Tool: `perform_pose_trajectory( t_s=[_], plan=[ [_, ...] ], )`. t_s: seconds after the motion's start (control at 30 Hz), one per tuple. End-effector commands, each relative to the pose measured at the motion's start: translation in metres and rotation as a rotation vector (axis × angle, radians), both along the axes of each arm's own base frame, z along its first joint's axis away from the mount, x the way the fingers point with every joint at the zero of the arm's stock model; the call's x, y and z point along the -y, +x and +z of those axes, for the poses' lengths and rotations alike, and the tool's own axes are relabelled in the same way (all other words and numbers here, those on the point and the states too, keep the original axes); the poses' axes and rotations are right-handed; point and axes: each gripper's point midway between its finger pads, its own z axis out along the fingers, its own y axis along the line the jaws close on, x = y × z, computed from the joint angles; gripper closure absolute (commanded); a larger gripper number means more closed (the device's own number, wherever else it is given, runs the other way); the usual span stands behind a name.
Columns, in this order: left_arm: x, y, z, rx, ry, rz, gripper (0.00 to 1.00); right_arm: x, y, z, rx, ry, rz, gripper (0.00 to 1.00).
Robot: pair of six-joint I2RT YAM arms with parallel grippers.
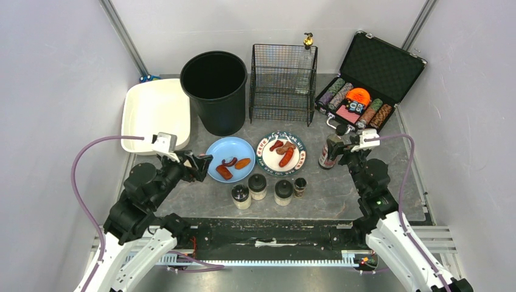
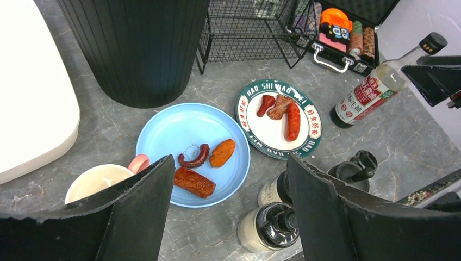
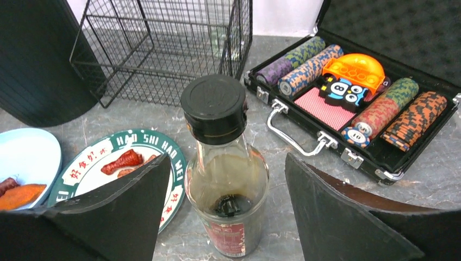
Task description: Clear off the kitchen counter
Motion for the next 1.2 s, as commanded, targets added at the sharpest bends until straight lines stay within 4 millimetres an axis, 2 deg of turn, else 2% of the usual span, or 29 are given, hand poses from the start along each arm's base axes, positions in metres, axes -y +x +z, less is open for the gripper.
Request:
perform_pose_trajectory(
  t_s=[0.0, 0.3, 0.57, 0.9, 1.17],
  plan=[
    [-0.006, -0.007, 0.017, 0.018, -0.096, 0.041, 0.19, 0.008, 0.002, 0.019, 0.092, 0.042, -0.046, 0.22],
    [0.005, -0.017, 0.004, -0.034, -0.168, -0.01, 0.2, 0.01, 0.004, 0.024, 0.121, 0.053, -0.063, 0.27],
    [0.014, -0.016, -0.02, -0.084, -0.146, -0.049, 0.2, 0.008, 0.009, 0.021, 0.115, 0.057, -0.06, 0.33],
    [0.006, -0.02, -0.024, -0.091, -0.095, -0.036, 0.2, 0.004, 0.015, 0.024, 0.124, 0.068, -0.053, 0.39],
    [0.004, -0.022, -0.021, -0.07, -0.082, -0.039, 0.2, 0.002, 0.021, 0.027, 0.125, 0.074, -0.052, 0.46]
  ],
)
